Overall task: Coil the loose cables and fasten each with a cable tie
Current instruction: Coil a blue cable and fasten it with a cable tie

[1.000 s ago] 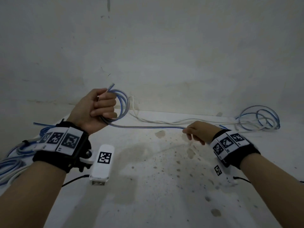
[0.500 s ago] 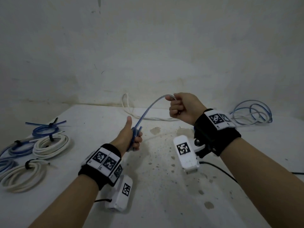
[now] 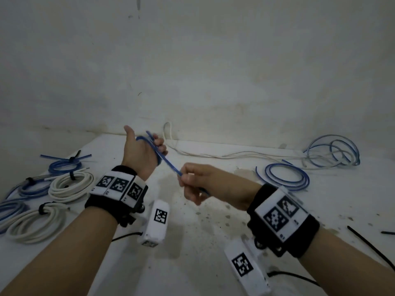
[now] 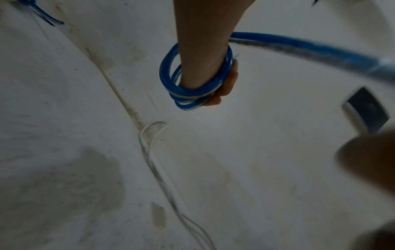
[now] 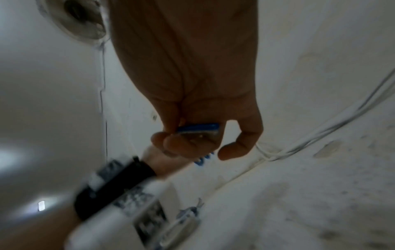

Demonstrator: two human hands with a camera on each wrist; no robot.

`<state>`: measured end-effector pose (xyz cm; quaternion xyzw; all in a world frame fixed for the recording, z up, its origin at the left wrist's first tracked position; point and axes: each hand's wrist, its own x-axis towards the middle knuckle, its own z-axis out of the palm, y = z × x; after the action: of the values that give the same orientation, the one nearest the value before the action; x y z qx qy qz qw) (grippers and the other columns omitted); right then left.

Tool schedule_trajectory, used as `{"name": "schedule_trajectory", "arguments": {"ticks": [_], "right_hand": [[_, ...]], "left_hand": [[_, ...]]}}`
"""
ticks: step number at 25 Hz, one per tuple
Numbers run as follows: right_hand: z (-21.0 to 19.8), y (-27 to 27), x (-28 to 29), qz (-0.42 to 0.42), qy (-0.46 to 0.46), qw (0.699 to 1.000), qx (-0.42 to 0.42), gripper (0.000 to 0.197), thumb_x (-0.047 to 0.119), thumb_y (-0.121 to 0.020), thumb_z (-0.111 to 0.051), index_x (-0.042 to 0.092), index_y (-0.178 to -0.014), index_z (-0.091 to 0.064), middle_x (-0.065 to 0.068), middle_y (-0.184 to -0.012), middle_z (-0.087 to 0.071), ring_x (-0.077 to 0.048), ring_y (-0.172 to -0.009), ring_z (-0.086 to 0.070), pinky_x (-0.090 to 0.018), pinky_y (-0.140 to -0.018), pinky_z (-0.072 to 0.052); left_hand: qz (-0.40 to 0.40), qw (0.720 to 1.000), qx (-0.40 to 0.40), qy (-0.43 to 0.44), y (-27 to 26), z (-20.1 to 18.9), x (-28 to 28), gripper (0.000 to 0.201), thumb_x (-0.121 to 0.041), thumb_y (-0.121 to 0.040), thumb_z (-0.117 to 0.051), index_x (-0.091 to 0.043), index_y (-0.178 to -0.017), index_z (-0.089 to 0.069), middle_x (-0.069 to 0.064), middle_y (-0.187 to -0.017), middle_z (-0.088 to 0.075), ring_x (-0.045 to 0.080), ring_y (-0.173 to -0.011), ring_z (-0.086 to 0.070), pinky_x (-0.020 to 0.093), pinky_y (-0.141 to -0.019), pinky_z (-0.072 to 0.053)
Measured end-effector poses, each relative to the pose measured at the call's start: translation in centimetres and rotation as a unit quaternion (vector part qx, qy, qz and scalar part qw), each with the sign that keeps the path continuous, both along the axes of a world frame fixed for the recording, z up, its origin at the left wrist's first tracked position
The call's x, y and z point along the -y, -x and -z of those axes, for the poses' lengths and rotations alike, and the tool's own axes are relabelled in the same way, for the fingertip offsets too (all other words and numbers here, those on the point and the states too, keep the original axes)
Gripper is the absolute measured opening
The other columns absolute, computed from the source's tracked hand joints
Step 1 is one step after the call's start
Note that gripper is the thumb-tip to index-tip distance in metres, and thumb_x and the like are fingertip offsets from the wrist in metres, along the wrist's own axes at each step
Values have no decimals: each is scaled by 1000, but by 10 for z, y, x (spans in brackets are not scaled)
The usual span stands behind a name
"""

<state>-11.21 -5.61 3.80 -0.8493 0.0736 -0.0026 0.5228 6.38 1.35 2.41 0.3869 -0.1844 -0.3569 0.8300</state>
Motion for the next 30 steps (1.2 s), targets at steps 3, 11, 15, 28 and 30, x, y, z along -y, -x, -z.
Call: {"name": "schedule_trajectory", "arguments": {"ticks": [3, 11, 15, 28, 30], "right_hand": [[23, -8, 4, 51, 196, 979, -4, 17, 24, -98, -36, 19, -83, -42, -2, -68, -49, -17, -62, -44, -33, -64, -36], [17, -8, 44, 141, -22, 990, 15, 18, 21, -89, -60, 15, -73, -67, 9, -43, -38, -6, -41, -29, -15, -44, -26], [5, -9, 51, 163, -101, 979, 71, 12, 17, -89, -58, 13, -78, -61, 5, -57, -61, -6, -47, -53, -21, -65, -48], [-5, -17, 13, 84, -204, 963, 151, 20, 21, -94, -50, 23, -102, -68, -1, -95, -65, -18, -86, -60, -36, -81, -54], [-2, -18, 7, 95, -184, 967, 145, 23, 22, -95, -48, 22, -107, -68, -1, -95, -68, -19, -88, -61, -36, -82, -54]], "left_hand": [[18, 995, -44, 90, 6, -18, 1, 52, -50, -97, -16, -16, -65, -40, -6, -44, -43, 9, -38, -41, 23, -61, -36], [184, 980, 15, 81, 25, -28, -14, 40, -35, -79, -51, -20, -43, -40, -2, -28, -20, 13, -26, -16, 11, -35, -29], [212, 972, 66, 78, 27, -23, -25, 38, -28, -63, -71, -20, -44, -40, -7, -37, -10, 13, -29, -11, 12, -33, -30], [242, 956, 159, -47, 46, 0, -26, 33, -16, -55, -62, -19, -37, -35, -10, -24, -26, 1, -19, -22, 14, -33, -33], [231, 958, 153, -66, 46, 1, -26, 33, -15, -57, -60, -19, -36, -35, -9, -24, -26, 2, -19, -22, 16, -33, -34]]}}
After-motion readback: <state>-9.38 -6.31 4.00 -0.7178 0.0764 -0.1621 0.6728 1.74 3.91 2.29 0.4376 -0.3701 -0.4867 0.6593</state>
